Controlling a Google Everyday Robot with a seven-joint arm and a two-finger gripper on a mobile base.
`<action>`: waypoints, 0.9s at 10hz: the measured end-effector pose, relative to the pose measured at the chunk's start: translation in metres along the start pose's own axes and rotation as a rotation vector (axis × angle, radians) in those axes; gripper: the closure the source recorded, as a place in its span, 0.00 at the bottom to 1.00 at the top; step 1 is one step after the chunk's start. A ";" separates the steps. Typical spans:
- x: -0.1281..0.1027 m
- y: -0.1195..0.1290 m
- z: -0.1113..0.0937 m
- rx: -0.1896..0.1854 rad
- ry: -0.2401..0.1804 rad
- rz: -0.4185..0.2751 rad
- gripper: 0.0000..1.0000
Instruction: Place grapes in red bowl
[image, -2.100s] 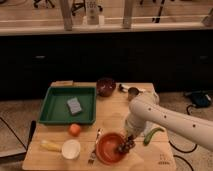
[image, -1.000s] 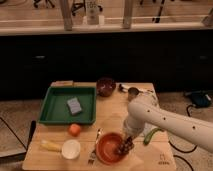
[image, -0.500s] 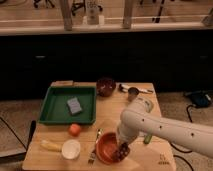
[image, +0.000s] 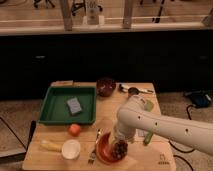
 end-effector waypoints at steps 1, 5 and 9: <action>0.004 -0.001 -0.001 -0.001 0.001 0.019 0.20; 0.032 -0.007 -0.002 -0.017 0.006 0.092 0.20; 0.048 -0.014 -0.002 -0.034 -0.001 0.092 0.20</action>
